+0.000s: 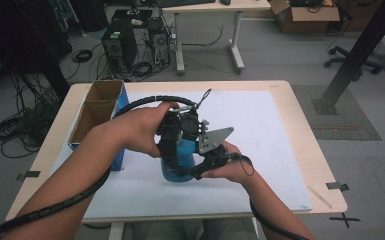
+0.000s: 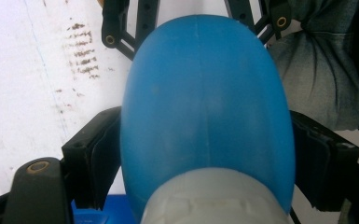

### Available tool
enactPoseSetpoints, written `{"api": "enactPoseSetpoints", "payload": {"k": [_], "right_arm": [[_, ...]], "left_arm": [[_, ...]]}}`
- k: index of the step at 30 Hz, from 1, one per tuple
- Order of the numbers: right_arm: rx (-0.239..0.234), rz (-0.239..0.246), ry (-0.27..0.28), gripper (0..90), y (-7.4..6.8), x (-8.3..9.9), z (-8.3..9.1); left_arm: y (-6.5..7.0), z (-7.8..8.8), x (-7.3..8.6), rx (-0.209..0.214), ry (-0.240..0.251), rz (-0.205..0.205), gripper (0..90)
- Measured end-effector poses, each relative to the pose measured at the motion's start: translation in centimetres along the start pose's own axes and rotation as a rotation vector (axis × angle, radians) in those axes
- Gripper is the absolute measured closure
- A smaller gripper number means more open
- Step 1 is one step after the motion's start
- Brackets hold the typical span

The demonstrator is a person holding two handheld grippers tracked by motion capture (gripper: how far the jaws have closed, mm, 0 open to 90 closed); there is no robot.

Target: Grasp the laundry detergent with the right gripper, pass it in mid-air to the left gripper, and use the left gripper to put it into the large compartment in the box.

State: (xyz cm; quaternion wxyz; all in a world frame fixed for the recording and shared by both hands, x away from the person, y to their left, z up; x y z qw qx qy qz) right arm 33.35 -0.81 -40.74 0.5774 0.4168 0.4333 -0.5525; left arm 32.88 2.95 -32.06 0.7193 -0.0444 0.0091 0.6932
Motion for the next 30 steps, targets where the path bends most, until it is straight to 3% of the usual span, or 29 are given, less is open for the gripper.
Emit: {"api": "enactPoseSetpoints", "payload": {"k": [22, 30], "right_arm": [[-0.005, 0.000, 0.004, 44.2, -0.34, -0.31, 0.05], [0.004, 0.006, 0.010, 44.2, -0.31, -0.44, 0.27]], "left_arm": [[0.07, 0.37, -0.03, -0.036, 0.001, -0.040, 32.0], [0.13, 0.50, -0.20, -0.018, 0.006, -0.052, 37.2]]}}
Point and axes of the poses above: each handheld gripper's, and its own axes: z roughly backward along the jaws, x roughly out of its underside, y roughly to its right, the point moved 9 cm from there along -z, roughly forward along the jaws, and after that the axes turned 5 degrees about y, right-handed, at the moved point
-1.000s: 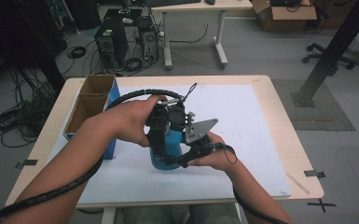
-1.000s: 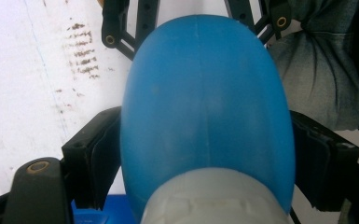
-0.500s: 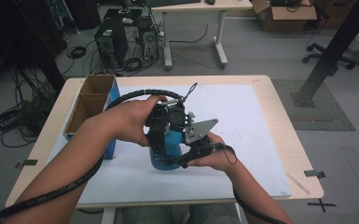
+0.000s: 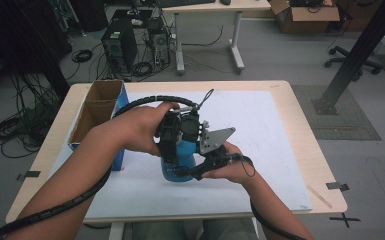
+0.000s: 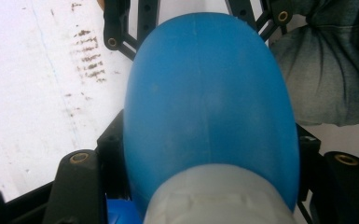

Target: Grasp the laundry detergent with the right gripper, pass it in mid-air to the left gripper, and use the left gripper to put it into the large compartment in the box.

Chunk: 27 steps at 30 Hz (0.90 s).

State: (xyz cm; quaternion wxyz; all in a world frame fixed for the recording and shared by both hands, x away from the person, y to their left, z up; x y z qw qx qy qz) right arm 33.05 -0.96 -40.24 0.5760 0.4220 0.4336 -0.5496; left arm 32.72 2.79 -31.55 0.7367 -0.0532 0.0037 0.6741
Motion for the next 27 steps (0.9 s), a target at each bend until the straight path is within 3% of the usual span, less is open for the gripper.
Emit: {"api": "enactPoseSetpoints", "payload": {"k": [13, 20, 25, 27], "right_arm": [[-0.005, 0.014, 0.019, 43.8, -0.1, -0.1, 0.0], [0.007, 0.034, 0.038, 42.2, 0.0, -0.6, -0.3], [0.015, 0.019, 0.054, 41.0, 0.0, -0.8, -0.3], [0.019, 0.009, 0.061, 36.2, 0.1, -0.9, -0.2]], "left_arm": [[0.2, 0.3, -0.1, -0.004, -0.048, 0.028, 38.2], [0.3, 0.9, -0.1, -0.021, -0.076, 0.007, 38.6], [0.2, 1.3, -0.2, -0.031, -0.080, -0.009, 38.7], [0.2, 1.3, -0.2, -0.027, -0.081, -0.006, 38.7]]}}
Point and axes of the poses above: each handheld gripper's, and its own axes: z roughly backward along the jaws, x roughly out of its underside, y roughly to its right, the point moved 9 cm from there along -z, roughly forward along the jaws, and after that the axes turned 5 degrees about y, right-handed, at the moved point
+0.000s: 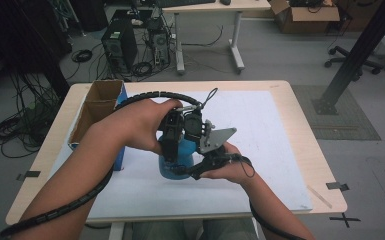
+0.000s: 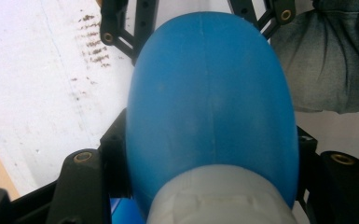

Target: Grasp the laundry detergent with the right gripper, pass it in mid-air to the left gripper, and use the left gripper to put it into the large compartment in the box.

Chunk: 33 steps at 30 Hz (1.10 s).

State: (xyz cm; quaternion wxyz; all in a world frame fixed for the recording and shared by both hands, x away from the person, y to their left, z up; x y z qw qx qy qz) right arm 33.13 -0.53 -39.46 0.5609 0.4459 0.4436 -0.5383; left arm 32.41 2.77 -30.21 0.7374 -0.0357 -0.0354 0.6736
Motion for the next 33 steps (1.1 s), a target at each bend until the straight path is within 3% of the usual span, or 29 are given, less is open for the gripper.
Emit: {"api": "enactPoseSetpoints", "payload": {"k": [6, 14, 16, 33], "right_arm": [[0.003, -0.010, 0.004, 30.9, 0.0, 0.1, 0.2], [0.019, -0.029, -0.008, 17.9, 0.3, 0.6, 0.8], [0.017, -0.042, -0.008, 11.2, 0.3, 0.7, 1.0], [0.006, -0.032, 0.015, 0.0, -0.1, 0.0, 2.8]], "left_arm": [[0.0, -0.1, 0.1, 0.004, -0.001, 0.013, 38.7], [-0.1, -0.1, 0.0, 0.014, -0.003, 0.030, 38.6], [-0.3, 0.0, 0.0, 0.015, -0.007, 0.032, 38.6], [-0.6, 0.0, -0.4, 0.004, -0.007, 0.031, 38.4]]}}
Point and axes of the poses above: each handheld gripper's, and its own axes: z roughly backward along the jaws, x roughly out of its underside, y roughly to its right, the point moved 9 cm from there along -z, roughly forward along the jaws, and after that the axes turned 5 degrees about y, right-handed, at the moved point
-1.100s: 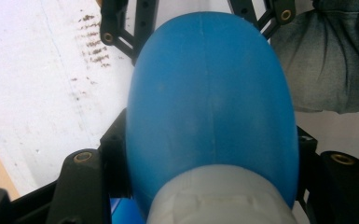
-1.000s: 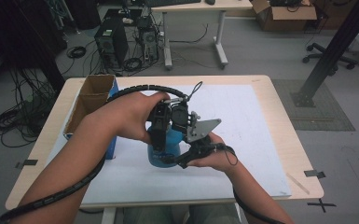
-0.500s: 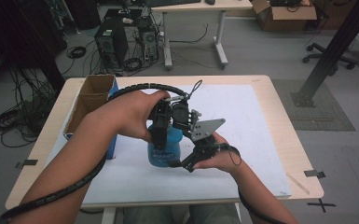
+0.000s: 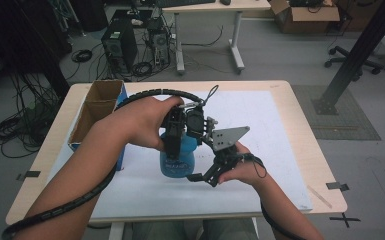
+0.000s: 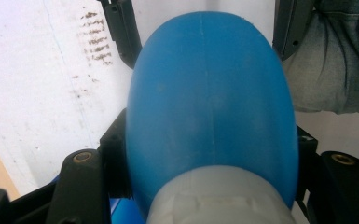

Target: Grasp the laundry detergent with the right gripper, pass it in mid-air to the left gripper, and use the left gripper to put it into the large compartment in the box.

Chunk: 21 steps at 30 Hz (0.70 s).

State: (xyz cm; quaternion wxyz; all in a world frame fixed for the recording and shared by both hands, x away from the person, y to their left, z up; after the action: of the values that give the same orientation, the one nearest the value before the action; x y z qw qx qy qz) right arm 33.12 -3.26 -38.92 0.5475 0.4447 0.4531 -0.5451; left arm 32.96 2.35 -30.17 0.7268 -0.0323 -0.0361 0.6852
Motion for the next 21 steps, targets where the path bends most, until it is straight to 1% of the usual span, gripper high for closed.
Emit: {"api": "enactPoseSetpoints", "payload": {"k": [1, 3, 7, 11, 12, 13, 15, 17, 18, 21], "right_arm": [[-0.001, 0.000, 0.001, 0.0, 0.0, 0.0, 0.1], [0.001, 0.001, 0.003, 0.0, 0.0, -0.1, 0.3], [0.006, -0.003, 0.002, 0.0, 0.3, -0.1, 1.0], [0.016, -0.005, 0.005, 0.0, 0.6, -0.3, 1.9], [0.016, 0.000, 0.000, 0.0, 0.7, -0.3, 2.2], [0.018, 0.002, -0.002, 0.0, 0.7, -0.4, 2.4], [0.019, 0.009, -0.012, 0.0, 0.8, -0.5, 3.0], [0.020, 0.007, -0.016, 0.0, 1.0, -0.6, 3.6], [0.026, 0.011, -0.021, 0.0, 1.1, -0.7, 3.9], [0.040, 0.015, -0.038, 0.0, 1.5, -1.0, 4.9]], "left_arm": [[-0.1, 0.0, 0.0, 0.002, -0.003, 0.011, 38.4], [-0.2, 0.1, 0.1, 0.007, -0.017, 0.058, 38.4], [-0.6, 0.4, 0.3, -0.008, -0.024, 0.119, 38.3], [-0.8, 0.5, 0.4, -0.004, -0.016, 0.168, 38.3], [-0.8, 0.4, 0.4, -0.004, -0.008, 0.187, 38.3], [-0.9, 0.6, 0.4, 0.001, -0.014, 0.203, 38.3], [-0.9, 0.6, 0.4, 0.014, -0.007, 0.240, 38.2], [-1.0, 0.8, 0.3, 0.026, -0.004, 0.292, 38.2], [-1.1, 0.9, 0.4, 0.030, 0.000, 0.309, 38.2], [-1.2, 1.1, 0.4, 0.030, 0.012, 0.362, 38.2]]}}
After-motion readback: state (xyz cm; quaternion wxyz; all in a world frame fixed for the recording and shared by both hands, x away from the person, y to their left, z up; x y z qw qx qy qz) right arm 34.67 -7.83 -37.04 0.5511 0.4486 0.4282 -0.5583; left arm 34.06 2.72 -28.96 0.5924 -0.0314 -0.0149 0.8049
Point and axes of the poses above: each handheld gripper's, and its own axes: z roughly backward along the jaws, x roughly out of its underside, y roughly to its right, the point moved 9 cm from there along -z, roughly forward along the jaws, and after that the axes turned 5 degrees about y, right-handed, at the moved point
